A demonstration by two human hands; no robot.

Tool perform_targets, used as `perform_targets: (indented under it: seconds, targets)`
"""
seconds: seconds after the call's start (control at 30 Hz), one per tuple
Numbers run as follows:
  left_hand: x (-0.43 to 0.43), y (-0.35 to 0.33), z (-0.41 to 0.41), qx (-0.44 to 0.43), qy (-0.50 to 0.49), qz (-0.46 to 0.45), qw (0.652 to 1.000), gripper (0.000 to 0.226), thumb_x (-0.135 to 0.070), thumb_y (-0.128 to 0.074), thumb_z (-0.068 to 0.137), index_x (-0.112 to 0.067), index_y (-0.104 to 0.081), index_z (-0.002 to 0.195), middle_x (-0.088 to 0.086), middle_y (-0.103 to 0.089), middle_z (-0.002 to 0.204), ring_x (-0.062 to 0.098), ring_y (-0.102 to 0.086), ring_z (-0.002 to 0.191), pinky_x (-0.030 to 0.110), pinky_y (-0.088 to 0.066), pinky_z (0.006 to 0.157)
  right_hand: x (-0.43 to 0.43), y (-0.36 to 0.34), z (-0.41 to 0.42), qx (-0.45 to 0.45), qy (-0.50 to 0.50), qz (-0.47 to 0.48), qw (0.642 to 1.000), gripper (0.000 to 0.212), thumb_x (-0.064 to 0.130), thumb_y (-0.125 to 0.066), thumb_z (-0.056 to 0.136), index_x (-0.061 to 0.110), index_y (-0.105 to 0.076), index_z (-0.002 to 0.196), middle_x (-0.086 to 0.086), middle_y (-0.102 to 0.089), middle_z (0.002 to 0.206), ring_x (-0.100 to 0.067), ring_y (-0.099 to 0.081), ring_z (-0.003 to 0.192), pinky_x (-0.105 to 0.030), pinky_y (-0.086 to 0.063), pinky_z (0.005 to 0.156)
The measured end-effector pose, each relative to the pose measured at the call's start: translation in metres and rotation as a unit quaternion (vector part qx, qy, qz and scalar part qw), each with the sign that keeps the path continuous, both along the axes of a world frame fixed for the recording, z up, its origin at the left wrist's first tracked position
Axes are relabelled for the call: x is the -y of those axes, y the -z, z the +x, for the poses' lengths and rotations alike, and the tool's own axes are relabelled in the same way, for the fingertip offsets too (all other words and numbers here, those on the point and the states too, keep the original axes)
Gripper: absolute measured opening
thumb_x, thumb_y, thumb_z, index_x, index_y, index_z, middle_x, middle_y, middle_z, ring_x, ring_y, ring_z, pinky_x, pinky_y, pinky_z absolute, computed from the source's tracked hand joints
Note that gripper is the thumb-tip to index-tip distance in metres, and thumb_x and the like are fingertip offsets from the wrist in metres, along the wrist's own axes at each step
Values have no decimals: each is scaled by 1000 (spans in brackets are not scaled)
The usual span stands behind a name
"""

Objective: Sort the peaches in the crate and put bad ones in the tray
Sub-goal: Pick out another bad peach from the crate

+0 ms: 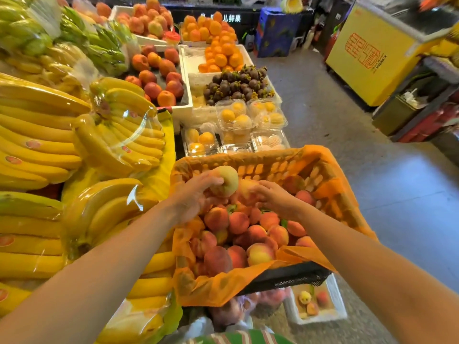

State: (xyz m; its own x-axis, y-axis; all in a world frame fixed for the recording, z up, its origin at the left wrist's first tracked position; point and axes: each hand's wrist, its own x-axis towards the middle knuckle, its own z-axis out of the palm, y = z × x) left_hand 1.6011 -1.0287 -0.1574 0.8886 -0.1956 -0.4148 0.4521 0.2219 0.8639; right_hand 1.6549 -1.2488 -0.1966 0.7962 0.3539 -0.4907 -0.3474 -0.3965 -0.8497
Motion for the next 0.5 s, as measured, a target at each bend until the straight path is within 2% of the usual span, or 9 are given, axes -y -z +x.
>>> perform_targets:
  seconds: [0.03, 0.1, 0.17, 0.2, 0.23, 0.3, 0.37, 0.43, 0.5]
  targets:
    - [4, 0, 2, -33, -3, -59, 998, 40, -21, -67, 83, -14, -58, 122, 16, -61, 122, 29, -64, 103, 34, -59, 75, 4, -4, -1, -23, 16, 23, 999, 13, 18, -48, 98, 17, -58, 91, -1, -62, 87, -13, -61, 79, -27, -46, 71]
    - [12, 4, 8, -84, -10, -145, 986, 64, -33, -76, 74, -12, -53, 130, 17, -59, 126, 31, -63, 105, 36, -57, 72, 16, -9, -2, -53, 42, 58, 996, 11, 21, -49, 97, 15, -58, 98, -7, -58, 92, -17, -58, 79, -29, -46, 71]
    - [22, 6, 15, -113, -8, -170, 979, 67, -44, -73, 75, -12, -52, 131, 19, -58, 127, 32, -62, 105, 36, -58, 71, 27, -16, -3, -57, 55, 62, 995, 43, 38, -59, 84, 9, -57, 116, -12, -59, 102, -22, -59, 86, -32, -47, 76]
    - [29, 5, 18, -115, -5, -168, 979, 59, -42, -67, 81, -12, -53, 130, 18, -58, 126, 31, -62, 104, 36, -59, 72, 34, -19, -4, -55, 54, 61, 995, 61, 45, -63, 76, 6, -55, 123, -13, -59, 106, -25, -59, 92, -34, -48, 79]
    - [35, 6, 22, -107, 4, -154, 982, 50, -37, -63, 85, -13, -54, 129, 17, -59, 125, 30, -62, 103, 35, -59, 73, 41, -20, -4, -48, 57, 62, 995, 69, 47, -65, 73, 6, -53, 126, -14, -58, 108, -26, -58, 96, -37, -49, 82]
    - [49, 6, 30, -68, 43, -82, 993, 41, -27, -66, 86, -18, -58, 126, 13, -58, 124, 26, -61, 102, 32, -58, 75, 57, -26, -6, -32, 79, 72, 994, 53, 38, -66, 82, 10, -52, 125, -13, -57, 110, -25, -58, 99, -35, -49, 82]
    - [64, 10, 40, -21, 84, 64, 994, 44, -22, -74, 79, -23, -59, 121, 10, -55, 126, 24, -58, 106, 29, -54, 73, 77, -31, -8, -19, 104, 67, 992, 40, 26, -61, 92, 16, -50, 129, -8, -58, 115, -21, -60, 101, -31, -51, 80]
    - [83, 19, 49, 25, 123, 236, 964, 50, -21, -80, 75, -22, -57, 119, 6, -50, 124, 23, -52, 110, 25, -48, 70, 98, -33, -13, -2, 126, 69, 990, 44, 23, -63, 91, 15, -50, 132, -8, -59, 121, -20, -62, 103, -32, -54, 81]
    - [104, 31, 56, 64, 161, 321, 931, 55, -23, -84, 69, -21, -55, 116, 4, -49, 121, 20, -49, 108, 27, -46, 72, 115, -36, -19, 18, 142, 75, 987, 52, 27, -71, 84, 15, -53, 131, -11, -59, 125, -19, -63, 102, -27, -56, 72]
